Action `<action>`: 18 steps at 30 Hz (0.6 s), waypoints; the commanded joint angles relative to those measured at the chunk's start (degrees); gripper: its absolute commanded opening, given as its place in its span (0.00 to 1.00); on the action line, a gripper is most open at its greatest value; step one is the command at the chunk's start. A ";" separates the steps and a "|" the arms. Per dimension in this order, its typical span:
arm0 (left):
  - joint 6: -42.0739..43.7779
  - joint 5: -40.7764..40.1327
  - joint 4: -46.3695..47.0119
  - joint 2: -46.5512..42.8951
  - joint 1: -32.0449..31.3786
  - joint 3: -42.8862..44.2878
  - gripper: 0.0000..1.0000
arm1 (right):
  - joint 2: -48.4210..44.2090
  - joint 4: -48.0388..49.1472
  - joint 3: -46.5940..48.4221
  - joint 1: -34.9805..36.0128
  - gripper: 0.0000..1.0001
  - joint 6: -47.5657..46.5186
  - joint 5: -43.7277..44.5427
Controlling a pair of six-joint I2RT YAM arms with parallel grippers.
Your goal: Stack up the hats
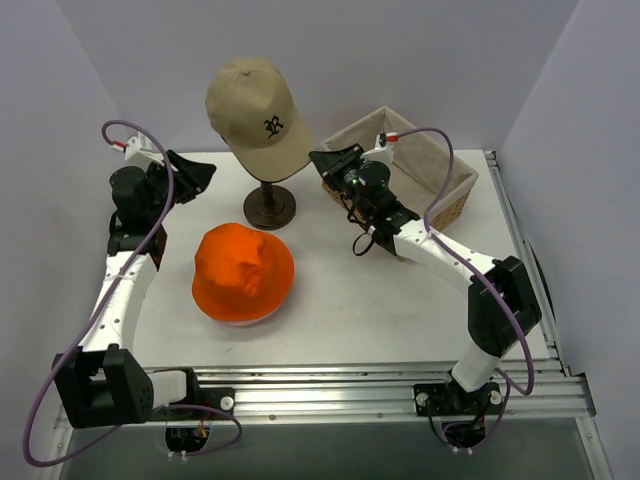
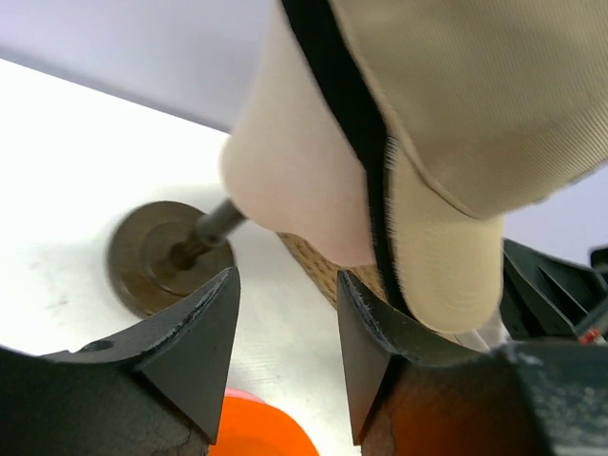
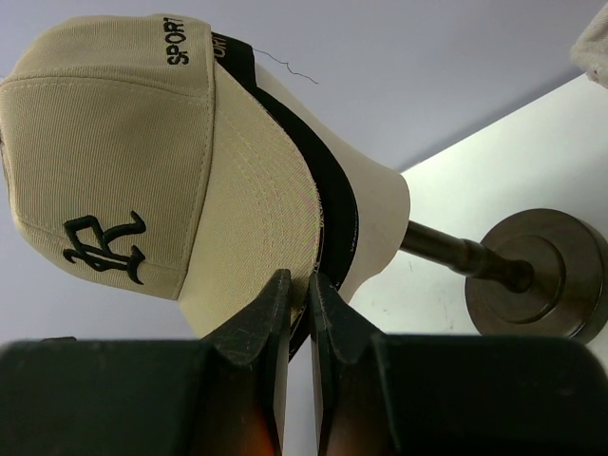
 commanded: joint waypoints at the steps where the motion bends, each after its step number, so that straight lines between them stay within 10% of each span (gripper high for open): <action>1: 0.86 -3.10 -2.55 -1.74 3.72 3.68 0.55 | -3.11 2.22 -0.42 0.90 0.06 -0.96 -0.98; 13: 5.96 7.71 -5.54 15.12 8.65 35.23 0.57 | -6.88 -2.43 -1.13 0.02 0.42 -4.56 0.07; 18: 6.83 12.54 -4.13 22.69 8.74 44.37 0.58 | -10.31 -6.29 -2.10 -1.21 0.43 -8.76 -0.63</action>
